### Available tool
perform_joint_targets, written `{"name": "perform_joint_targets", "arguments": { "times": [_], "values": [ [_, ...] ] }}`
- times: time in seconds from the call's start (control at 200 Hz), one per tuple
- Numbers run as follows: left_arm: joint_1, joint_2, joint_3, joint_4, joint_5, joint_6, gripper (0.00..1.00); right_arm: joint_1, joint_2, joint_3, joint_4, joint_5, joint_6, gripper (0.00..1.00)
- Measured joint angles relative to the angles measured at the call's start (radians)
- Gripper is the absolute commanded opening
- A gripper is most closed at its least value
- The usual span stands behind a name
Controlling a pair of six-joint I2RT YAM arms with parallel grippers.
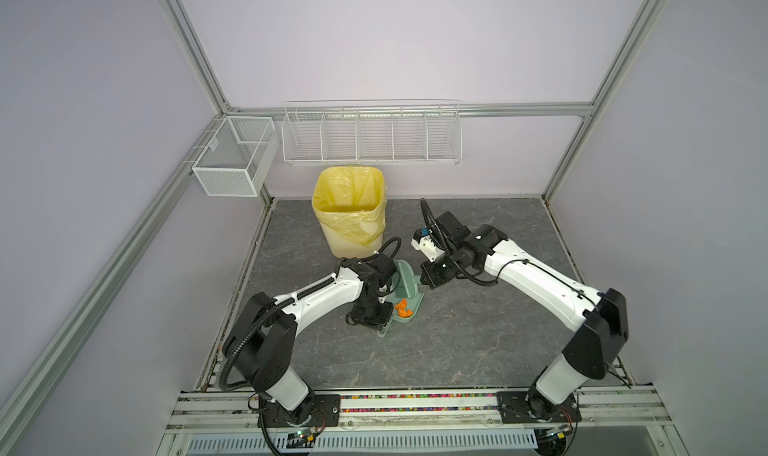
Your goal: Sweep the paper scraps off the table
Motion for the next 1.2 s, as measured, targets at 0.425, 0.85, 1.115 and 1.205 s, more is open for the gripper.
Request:
{"name": "perform_joint_targets", "arguments": {
  "times": [0.425,0.85,1.115,1.205],
  "values": [
    [0.0,-0.002,0.01,0.004,-0.03,-0.012,0.0,-0.047,-0.069,-0.031,0.02,-0.013,0.042,0.07],
    [0.0,-0.092,0.014,0.012,-0.041,-0.068,0.0,-0.068,-0.103,-0.109,0.048,-0.02,0.048,0.07],
    [0.0,-0.093,0.063,0.002,-0.056,-0.076,0.0,-0.108,-0.196,-0.147,0.051,0.004,0.048,0.07],
    [0.0,-0.1,0.064,0.0,-0.066,-0.076,0.0,-0.124,-0.201,-0.147,0.051,0.017,0.047,0.07]
  ]
}}
